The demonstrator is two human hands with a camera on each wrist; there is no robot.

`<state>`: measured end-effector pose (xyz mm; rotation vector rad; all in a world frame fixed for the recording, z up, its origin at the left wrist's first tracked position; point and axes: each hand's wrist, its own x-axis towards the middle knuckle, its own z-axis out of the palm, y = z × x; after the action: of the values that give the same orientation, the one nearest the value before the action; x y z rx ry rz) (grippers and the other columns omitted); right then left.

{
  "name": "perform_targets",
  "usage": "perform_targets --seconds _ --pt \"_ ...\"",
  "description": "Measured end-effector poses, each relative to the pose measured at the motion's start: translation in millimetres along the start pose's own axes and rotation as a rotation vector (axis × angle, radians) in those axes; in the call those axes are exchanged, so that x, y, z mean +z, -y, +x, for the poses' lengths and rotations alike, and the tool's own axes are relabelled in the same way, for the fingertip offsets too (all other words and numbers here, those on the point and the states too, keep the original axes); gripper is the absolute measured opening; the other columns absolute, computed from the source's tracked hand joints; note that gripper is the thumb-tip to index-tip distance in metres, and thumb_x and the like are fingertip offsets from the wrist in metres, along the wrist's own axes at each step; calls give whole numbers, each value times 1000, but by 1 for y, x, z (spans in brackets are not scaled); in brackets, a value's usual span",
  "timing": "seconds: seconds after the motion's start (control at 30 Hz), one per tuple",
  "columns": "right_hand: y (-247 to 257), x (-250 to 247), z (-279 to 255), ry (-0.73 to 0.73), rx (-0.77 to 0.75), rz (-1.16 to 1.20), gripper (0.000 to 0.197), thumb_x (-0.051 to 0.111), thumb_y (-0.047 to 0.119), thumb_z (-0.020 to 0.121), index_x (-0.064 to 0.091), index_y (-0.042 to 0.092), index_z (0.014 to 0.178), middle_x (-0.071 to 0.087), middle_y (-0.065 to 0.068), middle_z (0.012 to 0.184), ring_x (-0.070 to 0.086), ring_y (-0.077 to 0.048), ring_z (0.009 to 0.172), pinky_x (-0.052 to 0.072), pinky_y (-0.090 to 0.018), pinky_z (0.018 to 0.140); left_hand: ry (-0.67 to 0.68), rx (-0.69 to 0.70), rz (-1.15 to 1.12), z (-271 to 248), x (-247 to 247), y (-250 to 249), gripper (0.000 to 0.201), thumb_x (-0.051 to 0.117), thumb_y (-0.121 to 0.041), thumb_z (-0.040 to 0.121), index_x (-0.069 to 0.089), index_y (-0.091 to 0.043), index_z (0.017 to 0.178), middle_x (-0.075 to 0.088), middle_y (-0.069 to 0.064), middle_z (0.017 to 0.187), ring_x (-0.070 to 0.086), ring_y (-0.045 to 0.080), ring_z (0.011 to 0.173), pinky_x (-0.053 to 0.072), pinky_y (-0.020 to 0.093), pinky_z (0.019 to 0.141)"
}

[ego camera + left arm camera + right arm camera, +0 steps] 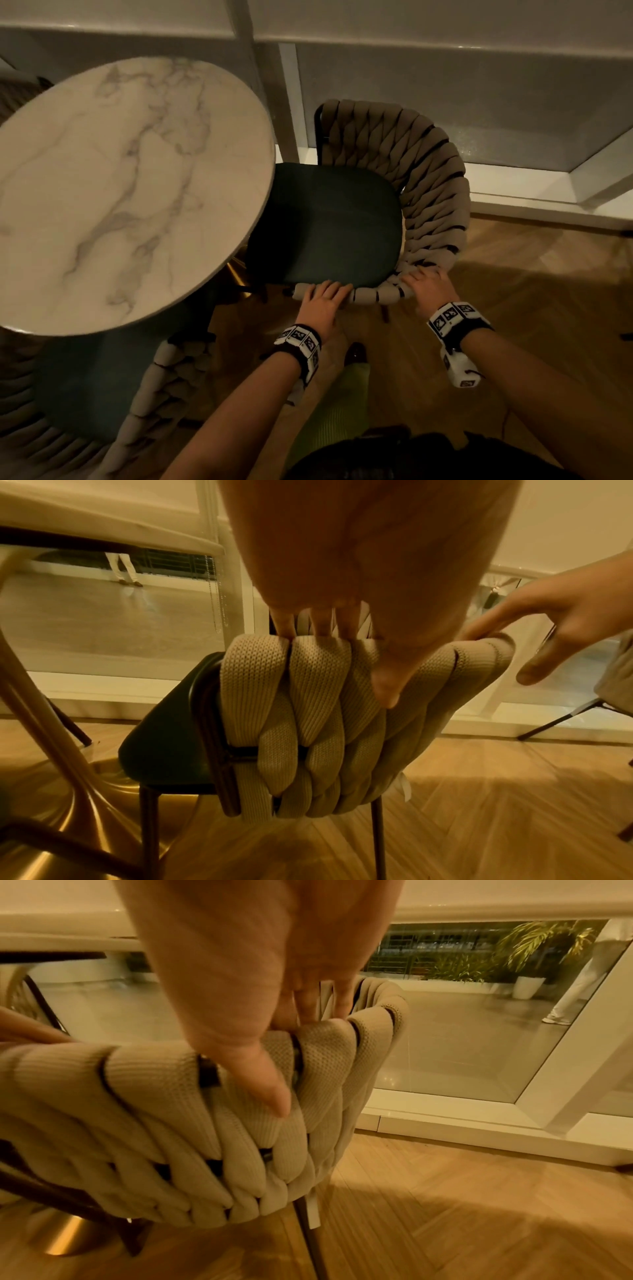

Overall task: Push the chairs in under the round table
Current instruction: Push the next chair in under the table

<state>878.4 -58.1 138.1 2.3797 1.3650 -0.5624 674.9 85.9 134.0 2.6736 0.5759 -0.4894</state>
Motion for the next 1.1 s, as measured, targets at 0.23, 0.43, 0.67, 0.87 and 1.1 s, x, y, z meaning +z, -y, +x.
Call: perform_targets --seconds 0.23,0.43,0.67,0.87,1.1 --pt "34 6 -49 -128 36 214 74 68 9 76 32 25 139 35 -8 149 37 -28 133 42 -48 105 -48 -111 -184 -113 31 -9 79 54 0 86 15 -24 150 32 6 153 30 27 139 31 49 111" --pt "103 -1 -109 -152 -7 327 74 68 8 77 31 30 137 51 -10 135 57 -29 111 55 -44 87 -43 -322 -243 -244 68 30 75 56 -10 88 16 -22 150 31 6 152 30 27 138 31 51 110" --pt "255 6 -158 -60 -257 422 81 69 14 76 23 40 137 48 -4 138 52 -24 120 48 -42 96 -133 -593 -304 -387 83 137 69 56 -21 86 23 -21 147 35 5 150 33 23 137 33 46 109" --pt "429 12 -185 -42 -440 462 78 65 10 79 25 37 141 41 2 145 43 -19 130 37 -39 108 -66 -732 -223 -486 99 266 89 68 -35 80 16 -20 150 25 3 155 26 21 142 26 44 114" --pt "630 26 -179 -30 -554 159 74 66 26 74 31 29 139 39 4 146 29 -20 138 21 -43 112 169 -588 21 -555 123 434 82 70 -39 76 29 -23 145 39 0 149 33 19 137 15 39 117"
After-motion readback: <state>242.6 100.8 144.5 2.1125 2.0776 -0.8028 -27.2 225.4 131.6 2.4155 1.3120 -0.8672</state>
